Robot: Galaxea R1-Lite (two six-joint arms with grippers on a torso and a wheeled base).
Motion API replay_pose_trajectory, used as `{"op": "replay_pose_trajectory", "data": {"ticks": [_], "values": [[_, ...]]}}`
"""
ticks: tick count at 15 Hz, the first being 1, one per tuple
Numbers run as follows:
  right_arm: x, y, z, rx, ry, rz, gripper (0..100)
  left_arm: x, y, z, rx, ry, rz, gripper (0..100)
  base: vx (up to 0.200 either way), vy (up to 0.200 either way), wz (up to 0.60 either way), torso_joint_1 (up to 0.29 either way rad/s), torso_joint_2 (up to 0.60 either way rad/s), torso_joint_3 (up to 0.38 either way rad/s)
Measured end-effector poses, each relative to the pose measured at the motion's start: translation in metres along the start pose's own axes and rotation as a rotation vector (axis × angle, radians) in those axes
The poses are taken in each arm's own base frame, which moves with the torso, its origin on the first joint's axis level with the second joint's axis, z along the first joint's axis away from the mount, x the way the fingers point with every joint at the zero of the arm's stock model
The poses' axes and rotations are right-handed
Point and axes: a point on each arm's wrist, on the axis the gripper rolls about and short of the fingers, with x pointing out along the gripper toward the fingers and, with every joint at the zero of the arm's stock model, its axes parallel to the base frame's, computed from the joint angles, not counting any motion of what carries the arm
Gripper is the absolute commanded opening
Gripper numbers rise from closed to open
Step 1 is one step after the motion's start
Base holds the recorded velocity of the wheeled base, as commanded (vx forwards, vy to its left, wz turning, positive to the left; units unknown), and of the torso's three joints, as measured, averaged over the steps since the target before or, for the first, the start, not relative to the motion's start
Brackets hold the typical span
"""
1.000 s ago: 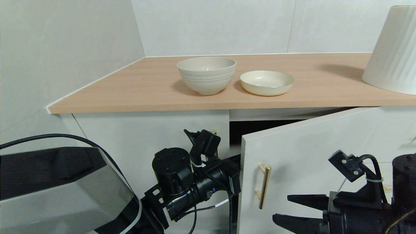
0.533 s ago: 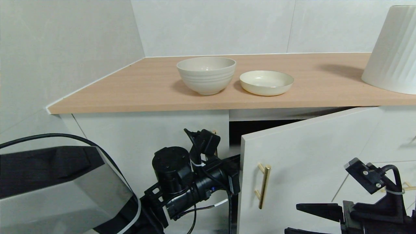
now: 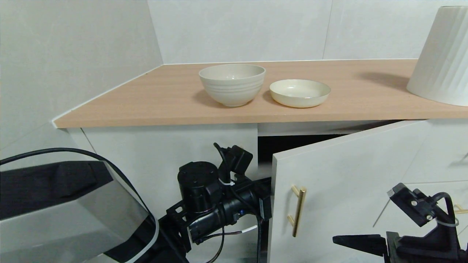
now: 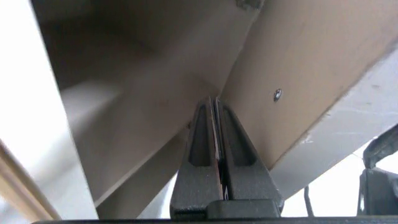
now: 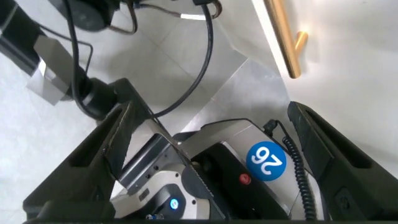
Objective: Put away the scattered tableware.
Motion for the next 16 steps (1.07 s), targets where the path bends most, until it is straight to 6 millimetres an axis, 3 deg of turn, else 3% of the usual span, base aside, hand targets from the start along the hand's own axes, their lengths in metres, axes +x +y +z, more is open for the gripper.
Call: {"op": "replay_pose_trajectory", "data": {"ticks": [2, 7, 12, 16], "values": [[0.000, -0.001, -0.004, -0.028, 0.039, -0.012, 100, 0.002, 0.000, 0.001, 0.001, -0.004, -0.002, 0, -0.200, 0.000, 0.00, 0.000, 0.00, 0.005], [-0.001, 0.001, -0.005, -0.056, 0.043, -0.029, 100, 0.010, -0.003, 0.003, 0.002, -0.023, -0.022, 0, 0.000, 0.000, 0.00, 0.000, 0.00, 0.000], [-0.002, 0.004, -0.006, -0.061, 0.050, -0.022, 100, 0.033, 0.000, 0.008, -0.040, -0.002, -0.021, 0, 0.000, 0.000, 0.00, 0.000, 0.00, 0.000], [-0.002, 0.004, -0.006, -0.061, 0.053, -0.021, 100, 0.033, -0.004, 0.007, -0.040, 0.001, -0.029, 0, 0.000, 0.000, 0.00, 0.000, 0.00, 0.000]]}}
